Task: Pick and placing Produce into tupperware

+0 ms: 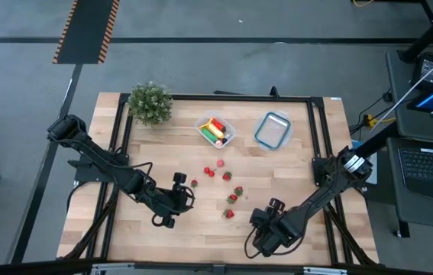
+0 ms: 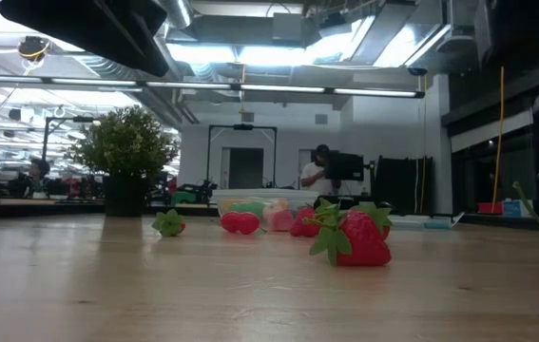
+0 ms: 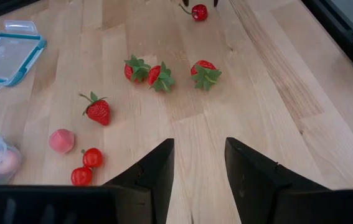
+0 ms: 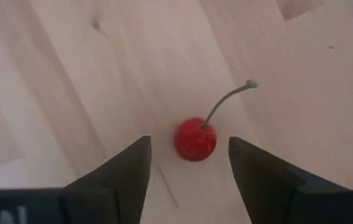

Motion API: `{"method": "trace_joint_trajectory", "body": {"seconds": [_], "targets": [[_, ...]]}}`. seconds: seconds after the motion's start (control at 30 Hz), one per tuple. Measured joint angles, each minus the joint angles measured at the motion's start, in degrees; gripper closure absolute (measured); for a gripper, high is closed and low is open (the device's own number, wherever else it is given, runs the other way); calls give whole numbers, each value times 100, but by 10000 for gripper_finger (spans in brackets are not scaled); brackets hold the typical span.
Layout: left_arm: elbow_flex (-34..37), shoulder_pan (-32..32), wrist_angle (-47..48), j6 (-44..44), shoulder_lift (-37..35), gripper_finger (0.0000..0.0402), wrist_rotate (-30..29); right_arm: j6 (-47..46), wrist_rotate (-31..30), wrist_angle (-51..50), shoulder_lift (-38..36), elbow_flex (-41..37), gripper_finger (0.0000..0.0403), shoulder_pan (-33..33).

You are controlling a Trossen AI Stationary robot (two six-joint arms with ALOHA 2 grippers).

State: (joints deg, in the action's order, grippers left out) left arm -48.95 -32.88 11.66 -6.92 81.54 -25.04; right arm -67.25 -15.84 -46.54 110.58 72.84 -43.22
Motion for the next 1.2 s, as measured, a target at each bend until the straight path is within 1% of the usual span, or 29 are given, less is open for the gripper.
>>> {"method": "trace_joint_trajectory", "body": {"seconds": [0.27,0.93,1.07,1.2], "targets": [[2,0,13,0,0,266,0,4,18,138,318,-2,185,43],[2,0,36,-7,0,266,0,21,89,225,337,0,185,210],[2,0,37,-7,0,266,0,19,55,293,343,0,204,225],[2,1,36,-7,0,266,0,13,67,333,344,3,248,225]]}}
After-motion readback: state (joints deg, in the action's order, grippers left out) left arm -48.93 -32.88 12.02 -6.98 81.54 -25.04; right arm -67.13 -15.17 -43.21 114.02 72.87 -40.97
